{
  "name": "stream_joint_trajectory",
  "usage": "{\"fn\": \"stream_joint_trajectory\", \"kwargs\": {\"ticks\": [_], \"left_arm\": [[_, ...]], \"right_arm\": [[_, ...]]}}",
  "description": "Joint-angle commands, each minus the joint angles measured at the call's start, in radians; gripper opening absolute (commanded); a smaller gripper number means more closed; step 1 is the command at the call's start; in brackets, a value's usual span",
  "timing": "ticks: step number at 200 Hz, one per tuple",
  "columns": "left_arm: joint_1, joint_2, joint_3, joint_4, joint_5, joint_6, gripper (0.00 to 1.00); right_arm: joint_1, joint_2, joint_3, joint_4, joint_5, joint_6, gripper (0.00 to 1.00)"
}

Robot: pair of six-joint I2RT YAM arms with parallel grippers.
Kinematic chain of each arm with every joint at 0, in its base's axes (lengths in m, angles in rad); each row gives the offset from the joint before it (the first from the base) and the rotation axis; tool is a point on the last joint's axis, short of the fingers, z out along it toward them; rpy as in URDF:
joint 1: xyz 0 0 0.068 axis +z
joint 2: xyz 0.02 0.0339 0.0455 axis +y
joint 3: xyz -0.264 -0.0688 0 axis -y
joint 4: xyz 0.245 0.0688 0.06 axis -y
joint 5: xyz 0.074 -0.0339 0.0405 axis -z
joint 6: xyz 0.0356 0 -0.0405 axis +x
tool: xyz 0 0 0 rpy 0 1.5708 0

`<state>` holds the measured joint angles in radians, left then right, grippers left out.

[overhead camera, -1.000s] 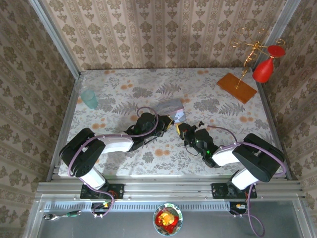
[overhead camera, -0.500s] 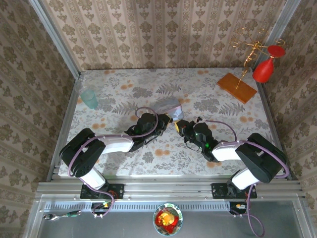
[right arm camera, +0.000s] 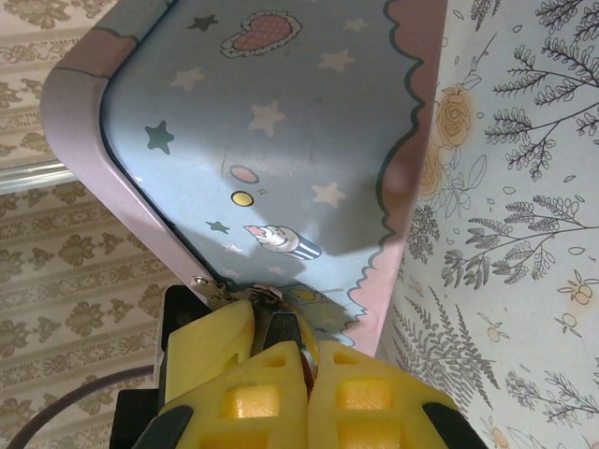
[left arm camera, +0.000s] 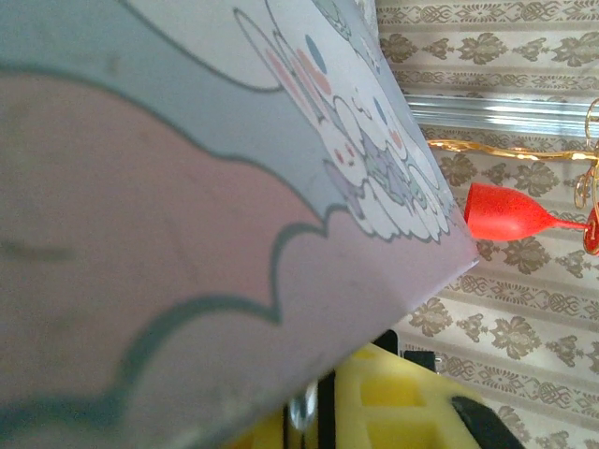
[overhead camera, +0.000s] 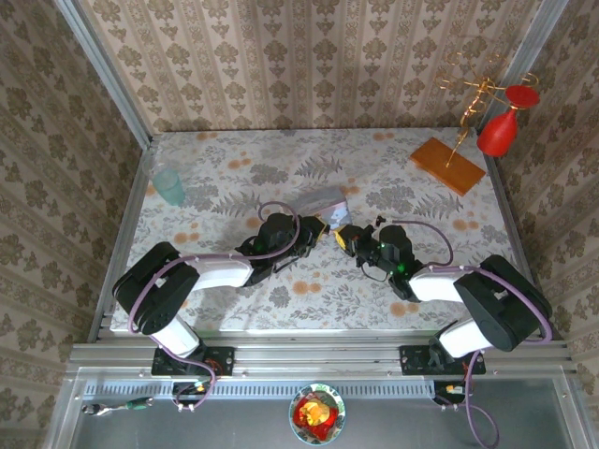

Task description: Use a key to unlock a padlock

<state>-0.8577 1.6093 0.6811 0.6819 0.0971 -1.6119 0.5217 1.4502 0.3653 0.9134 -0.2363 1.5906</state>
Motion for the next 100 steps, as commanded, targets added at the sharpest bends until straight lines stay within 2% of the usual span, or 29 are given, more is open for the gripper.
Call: {"fn": "stream_joint_trajectory", "kwargs": {"ticks": [1, 100], "left_arm": [[-0.066, -0.036, 0.042, 0.09, 0.214, 0.013, 0.0], [-0.04, -0.066, 0.011, 0.056, 0.17, 0.027, 0.0]], "right_arm": [[0.025, -0.044, 0.01, 0.05, -0.132, -0.062, 0.0], [0.007, -0.105, -0.019, 0.022, -0.143, -0.087, 0.14]]}}
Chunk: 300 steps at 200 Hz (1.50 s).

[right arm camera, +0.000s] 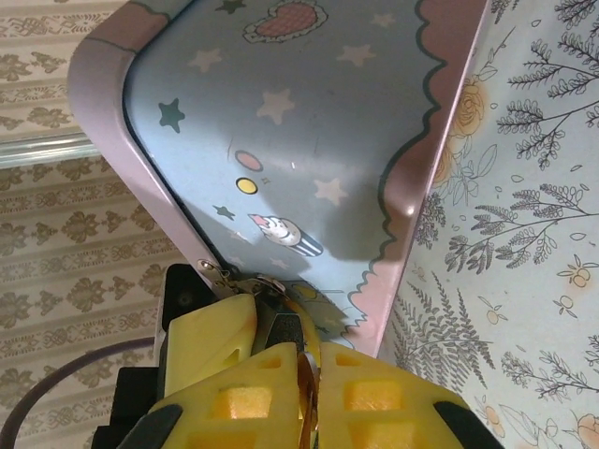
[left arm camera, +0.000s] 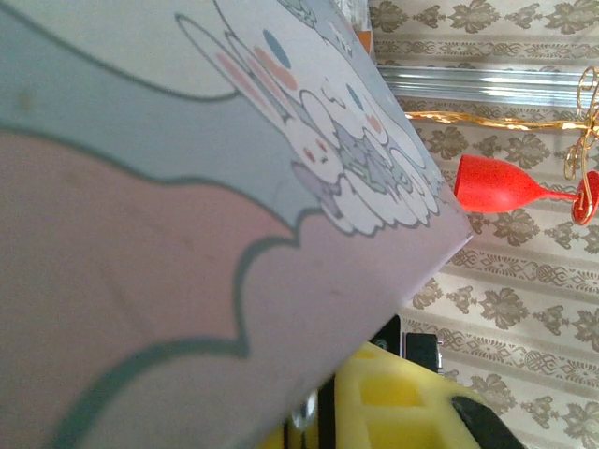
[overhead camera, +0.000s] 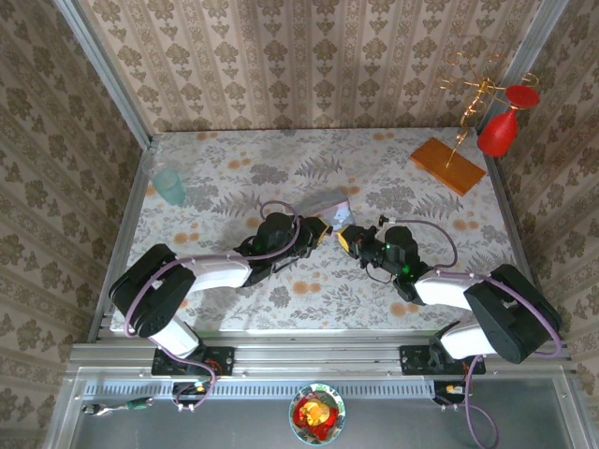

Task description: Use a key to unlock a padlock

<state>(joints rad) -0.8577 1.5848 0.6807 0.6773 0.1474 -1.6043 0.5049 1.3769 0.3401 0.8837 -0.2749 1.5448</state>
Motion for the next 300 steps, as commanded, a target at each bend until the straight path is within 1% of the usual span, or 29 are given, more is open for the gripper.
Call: {"fn": "stream_joint_trajectory", "kwargs": {"ticks": [1, 42, 129, 174, 230, 255, 300], "left_arm": [[-0.039, -0.041, 0.011, 0.06, 0.119, 0.02, 0.0], [-0.037, -0.042, 0.005, 0.053, 0.112, 0.02, 0.0], [-0.026, -0.058, -0.018, 0.042, 0.104, 0.024, 0.0], [-0.024, -0.06, -0.02, 0.042, 0.103, 0.026, 0.0], [-0.018, -0.068, -0.023, 0.042, 0.103, 0.026, 0.0], [-0.02, -0.068, -0.021, 0.043, 0.104, 0.027, 0.0], [-0.017, -0.07, -0.022, 0.036, 0.104, 0.03, 0.0]], "right_arm": [[0.023, -0.032, 0.006, 0.051, -0.104, -0.041, 0.14], [0.023, -0.055, -0.011, 0.048, -0.107, -0.048, 0.16], [0.0, -0.143, -0.041, -0.068, -0.081, -0.084, 0.26], [-0.008, -0.175, -0.046, -0.106, -0.078, -0.095, 0.26], [-0.019, -0.203, -0.056, -0.168, -0.072, -0.103, 0.29], [-0.02, -0.205, -0.058, -0.178, -0.071, -0.103, 0.32], [-0.023, -0.22, -0.058, -0.204, -0.063, -0.11, 0.3]]}}
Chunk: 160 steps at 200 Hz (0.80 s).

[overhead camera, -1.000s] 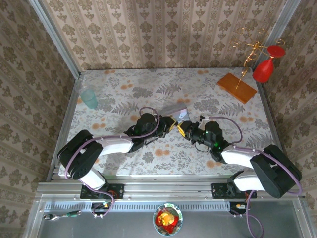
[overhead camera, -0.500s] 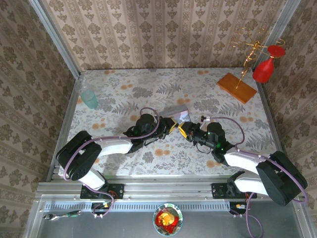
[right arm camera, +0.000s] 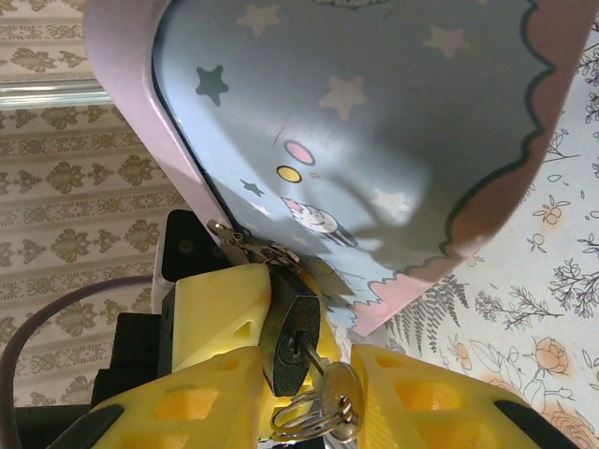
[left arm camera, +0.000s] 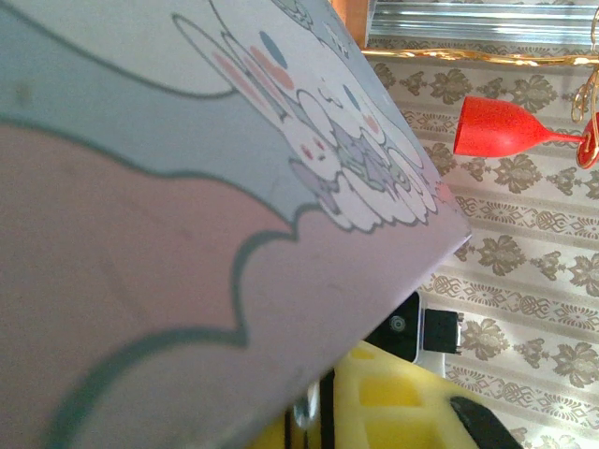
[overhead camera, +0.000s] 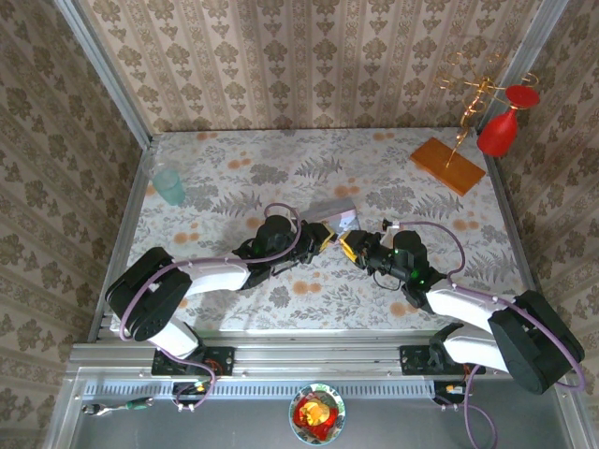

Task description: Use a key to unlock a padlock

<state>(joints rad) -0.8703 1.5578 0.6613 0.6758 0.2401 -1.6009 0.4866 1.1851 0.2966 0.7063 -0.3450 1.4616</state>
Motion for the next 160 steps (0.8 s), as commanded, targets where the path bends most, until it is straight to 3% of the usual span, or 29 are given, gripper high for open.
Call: {"fn": "stream_joint_trajectory", "kwargs": {"ticks": [1, 49, 160], "left_arm": [[-0.005, -0.043, -0.003, 0.038, 0.012, 0.026, 0.0], [-0.004, -0.043, 0.003, 0.039, 0.014, 0.027, 0.0], [-0.011, -0.041, 0.03, 0.031, 0.039, 0.045, 0.0]], "right_arm": [[-0.005, -0.028, -0.014, -0.028, 0.008, -0.028, 0.3], [-0.014, -0.046, -0.019, -0.062, 0.016, -0.038, 0.19], [-0.023, -0.028, 0.016, -0.058, -0.018, -0.053, 0.05]]}}
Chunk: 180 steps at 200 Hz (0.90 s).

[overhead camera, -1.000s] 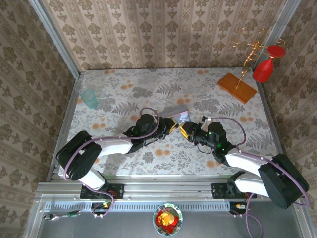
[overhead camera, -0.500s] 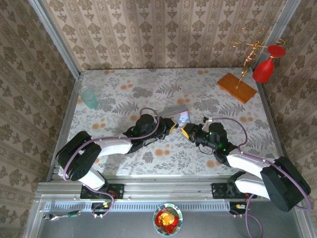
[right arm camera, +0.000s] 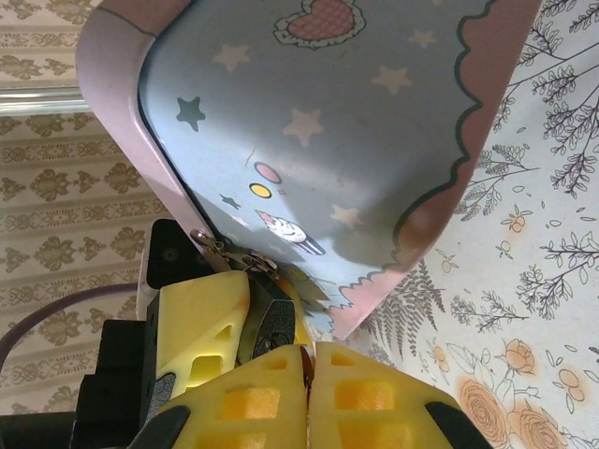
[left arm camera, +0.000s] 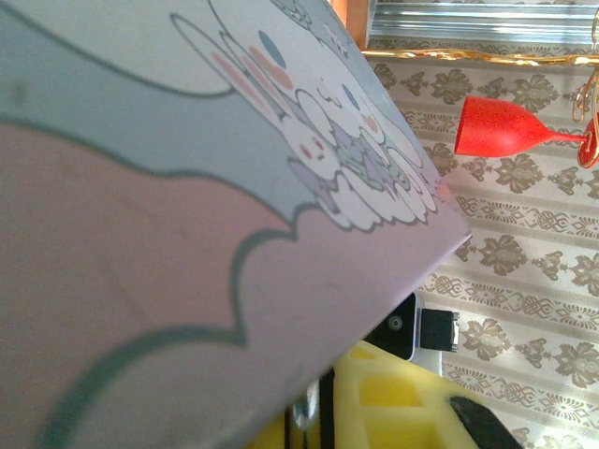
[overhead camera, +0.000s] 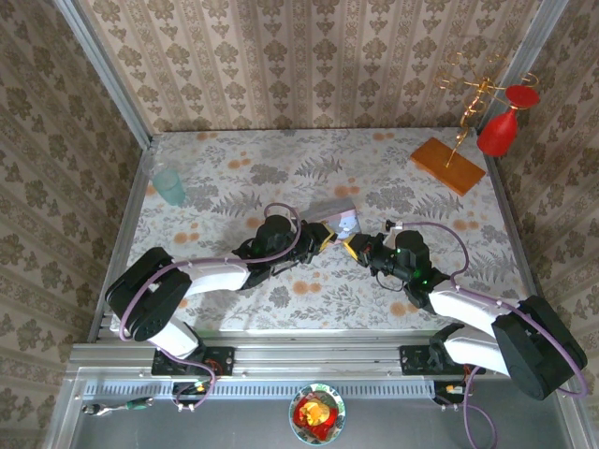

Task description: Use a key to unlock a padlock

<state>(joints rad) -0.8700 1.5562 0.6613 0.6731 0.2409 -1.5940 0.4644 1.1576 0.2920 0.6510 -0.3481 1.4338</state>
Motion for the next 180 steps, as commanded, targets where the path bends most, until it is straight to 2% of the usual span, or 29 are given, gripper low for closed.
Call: {"fn": "stream_joint_trajectory", "kwargs": {"ticks": [1, 58, 113, 180], "left_arm": [[-0.012, -0.039, 0.03, 0.033, 0.038, 0.039, 0.0], [-0.026, -0.01, 0.05, 0.056, 0.045, 0.031, 0.0], [-0.036, 0.008, 0.066, 0.077, 0.059, 0.031, 0.0], [-0.044, 0.019, 0.066, 0.116, 0.075, 0.046, 0.0]], "right_arm": [[0.0, -0.001, 0.021, -0.002, -0.016, -0.026, 0.05], [0.016, 0.024, 0.047, 0.028, -0.039, -0.007, 0.03], [0.022, 0.098, 0.055, 0.153, -0.076, 0.09, 0.02], [0.013, 0.146, 0.055, 0.19, -0.1, 0.171, 0.0]]}}
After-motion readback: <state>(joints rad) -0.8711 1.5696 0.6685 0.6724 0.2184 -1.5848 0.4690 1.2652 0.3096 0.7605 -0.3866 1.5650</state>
